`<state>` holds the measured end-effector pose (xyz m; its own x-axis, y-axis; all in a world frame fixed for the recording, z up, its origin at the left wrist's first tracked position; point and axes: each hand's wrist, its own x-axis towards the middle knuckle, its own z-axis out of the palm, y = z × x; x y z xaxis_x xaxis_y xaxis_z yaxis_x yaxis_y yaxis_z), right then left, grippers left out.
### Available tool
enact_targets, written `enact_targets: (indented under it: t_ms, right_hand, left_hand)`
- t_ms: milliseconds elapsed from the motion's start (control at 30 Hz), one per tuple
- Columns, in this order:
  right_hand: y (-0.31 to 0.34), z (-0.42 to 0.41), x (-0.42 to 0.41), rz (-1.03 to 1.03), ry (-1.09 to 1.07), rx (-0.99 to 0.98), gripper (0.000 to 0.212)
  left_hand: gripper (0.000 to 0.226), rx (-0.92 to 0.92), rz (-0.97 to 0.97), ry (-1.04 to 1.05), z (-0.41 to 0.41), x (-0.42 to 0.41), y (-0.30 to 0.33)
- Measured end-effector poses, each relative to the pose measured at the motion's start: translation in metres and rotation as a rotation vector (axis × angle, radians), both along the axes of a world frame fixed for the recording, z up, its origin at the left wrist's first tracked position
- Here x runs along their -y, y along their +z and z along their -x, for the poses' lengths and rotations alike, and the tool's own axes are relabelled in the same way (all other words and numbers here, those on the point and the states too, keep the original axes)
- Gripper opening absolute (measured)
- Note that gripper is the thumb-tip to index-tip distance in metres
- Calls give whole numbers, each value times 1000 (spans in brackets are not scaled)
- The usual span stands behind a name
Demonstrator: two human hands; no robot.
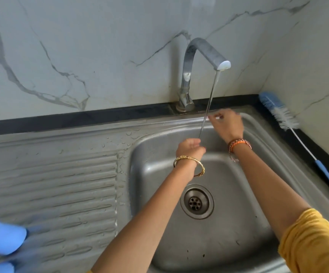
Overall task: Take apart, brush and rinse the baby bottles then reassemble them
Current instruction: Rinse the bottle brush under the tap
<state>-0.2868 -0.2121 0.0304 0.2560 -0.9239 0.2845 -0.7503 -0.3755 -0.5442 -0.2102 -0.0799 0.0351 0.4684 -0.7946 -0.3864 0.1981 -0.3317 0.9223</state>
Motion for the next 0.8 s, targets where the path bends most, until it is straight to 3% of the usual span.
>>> enact_targets:
  t_ms: [67, 133, 167, 233, 267, 400, 533, 667, 800]
  right_hand:
    - [-2, 28, -9, 303, -96, 28, 39]
    - [-3, 57, -8, 374, -167, -42, 29]
    - [-3, 71, -4, 260, -186, -124, 31]
    - [-3, 97, 6, -84, -199, -255, 88]
    - [-2, 108, 9, -148, -245, -260, 97]
    - [-3, 146, 11, -96, -425, -371, 69]
    - [-14, 171, 1, -178, -566, -369, 47]
    - [-21, 180, 5, -131, -481, -358, 31]
    - [-11, 167, -7, -66, -365, -160, 26]
  left_hand:
    - [31, 9, 17, -26, 8, -6, 6]
    - [30, 66, 33, -55, 14, -12, 10]
    - [30, 101, 36, -62, 16, -14, 12]
    - [28, 139, 36, -41, 19, -17, 15]
    - [27, 137, 35, -22, 22, -18, 17]
    - [27, 112, 16, -12, 50, -12, 20]
    - [26, 57, -5, -32, 84, 3, 12]
    - [26, 17, 16, -41, 107, 20, 2]
    - [27, -35, 44, 13, 113, 33, -2]
